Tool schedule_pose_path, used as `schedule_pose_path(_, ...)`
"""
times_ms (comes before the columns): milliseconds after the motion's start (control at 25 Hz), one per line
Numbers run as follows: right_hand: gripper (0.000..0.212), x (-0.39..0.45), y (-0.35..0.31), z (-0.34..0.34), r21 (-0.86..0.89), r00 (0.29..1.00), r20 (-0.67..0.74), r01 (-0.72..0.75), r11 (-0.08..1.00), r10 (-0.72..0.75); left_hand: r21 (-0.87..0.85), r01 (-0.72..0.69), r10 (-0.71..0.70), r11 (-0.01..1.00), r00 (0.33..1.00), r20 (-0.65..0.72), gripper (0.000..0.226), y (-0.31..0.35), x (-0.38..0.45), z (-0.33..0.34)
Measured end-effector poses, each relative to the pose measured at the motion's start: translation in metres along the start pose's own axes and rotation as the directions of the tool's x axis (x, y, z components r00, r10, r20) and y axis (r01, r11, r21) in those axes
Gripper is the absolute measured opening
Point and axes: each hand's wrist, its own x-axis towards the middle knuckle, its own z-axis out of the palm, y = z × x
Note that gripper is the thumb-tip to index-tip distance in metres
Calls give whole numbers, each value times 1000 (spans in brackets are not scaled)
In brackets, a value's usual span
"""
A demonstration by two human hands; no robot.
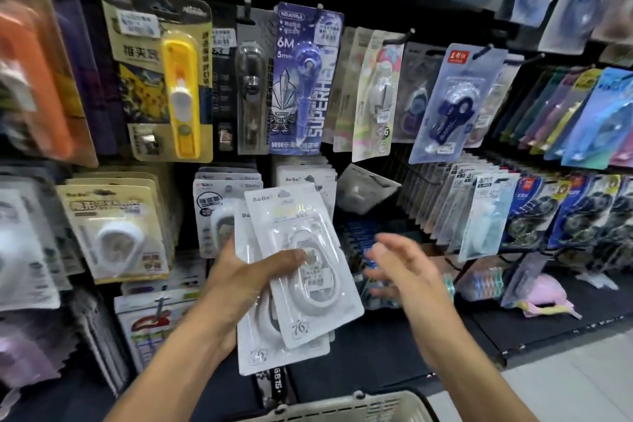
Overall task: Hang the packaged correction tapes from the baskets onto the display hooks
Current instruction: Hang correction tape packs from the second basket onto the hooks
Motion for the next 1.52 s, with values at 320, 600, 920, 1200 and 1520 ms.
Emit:
schedule_pose_path(320, 39, -10, 5, 20, 276, 998, 69, -20, 961, 1, 16, 88, -89, 996, 992, 88, 72, 0, -3, -2)
schedule_pose_path(600, 9, 7, 10, -28, 174, 932, -348, 173, 970, -104, 0, 80, -80, 997, 996, 47, 77, 5, 2, -7)
schedule_pose_path(920, 10, 11, 12, -39, 15, 853, -484, 230, 973, -194, 35, 26, -26, 999, 1000, 6, 69, 1, 2, -4)
schedule_pose_path(1200, 15, 17, 3, -35, 60, 853, -503, 195, 979, -139, 97, 2, 1, 995, 999, -34, 73, -1, 0, -2)
schedule_pose_path(1520, 52, -19, 17, 23, -43, 993, 86, 84, 996, -80, 188, -96, 109, 977, 992, -60, 75, -7, 8, 15)
